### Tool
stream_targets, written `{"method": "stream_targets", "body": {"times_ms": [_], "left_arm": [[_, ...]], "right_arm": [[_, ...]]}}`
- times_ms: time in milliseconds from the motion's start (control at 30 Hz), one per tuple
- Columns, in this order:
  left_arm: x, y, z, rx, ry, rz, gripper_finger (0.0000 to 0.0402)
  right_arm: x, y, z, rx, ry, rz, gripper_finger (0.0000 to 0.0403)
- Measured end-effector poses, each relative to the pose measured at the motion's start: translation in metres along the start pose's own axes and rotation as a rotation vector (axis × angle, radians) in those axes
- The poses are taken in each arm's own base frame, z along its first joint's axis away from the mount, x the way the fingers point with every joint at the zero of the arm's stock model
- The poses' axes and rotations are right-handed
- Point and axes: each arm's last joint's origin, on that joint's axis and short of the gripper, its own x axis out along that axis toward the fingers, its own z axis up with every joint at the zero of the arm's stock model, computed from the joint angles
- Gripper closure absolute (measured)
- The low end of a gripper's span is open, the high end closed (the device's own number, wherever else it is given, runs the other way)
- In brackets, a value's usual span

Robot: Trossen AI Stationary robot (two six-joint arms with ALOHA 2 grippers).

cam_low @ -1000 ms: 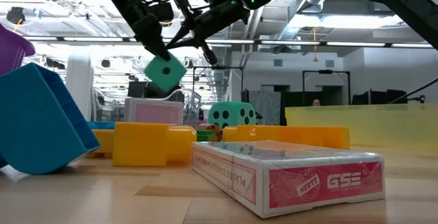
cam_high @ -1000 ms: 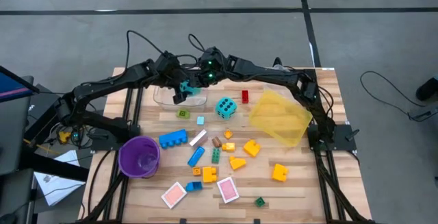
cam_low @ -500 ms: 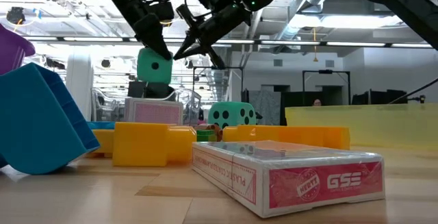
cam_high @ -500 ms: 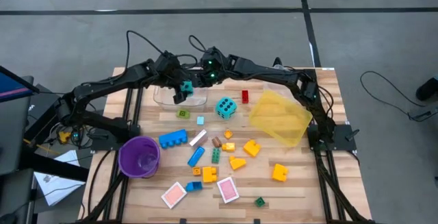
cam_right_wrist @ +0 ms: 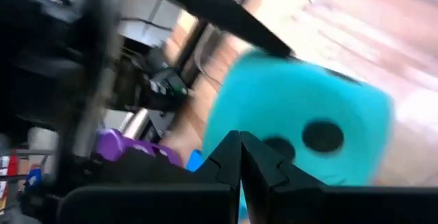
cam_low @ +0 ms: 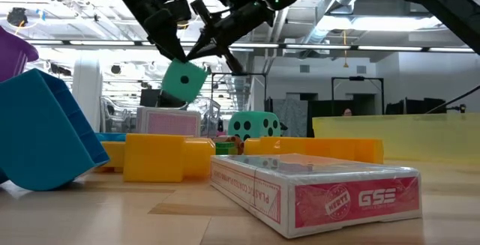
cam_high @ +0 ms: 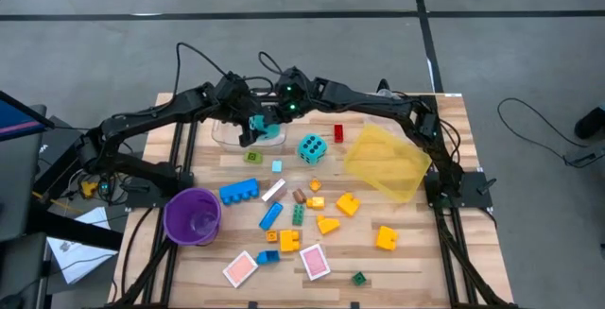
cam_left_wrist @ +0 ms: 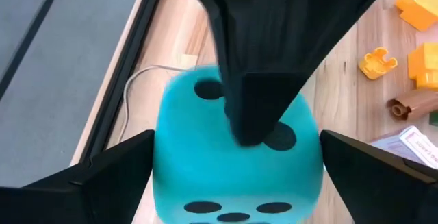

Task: Pick & Place Toys
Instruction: Put the blue dice into the transparent bin

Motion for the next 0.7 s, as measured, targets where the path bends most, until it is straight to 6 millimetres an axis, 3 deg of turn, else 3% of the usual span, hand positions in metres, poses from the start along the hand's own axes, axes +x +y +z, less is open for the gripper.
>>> {"method": "stream_targets", "body": {"times_ms": [167, 467, 700], "left_arm": [[0.000, 0.000, 0.001, 0.003, -0.009, 0.007, 0.0002], [-0.001, 0.004, 0.000, 0.004, 0.032, 0.131, 0.0002], [-0.013, 0.004, -0.003, -0.005, 0.053, 0.197, 0.0002]], "right_arm": [[0.001, -0.007, -0.001, 0.001, -0.006, -0.045, 0.0403], [-0.012, 0.001, 0.002, -0.028, -0.031, -0.036, 0.0403], [-0.061, 0.029, -0.004, -0.159, -0.054, -0.092, 0.0403]]}}
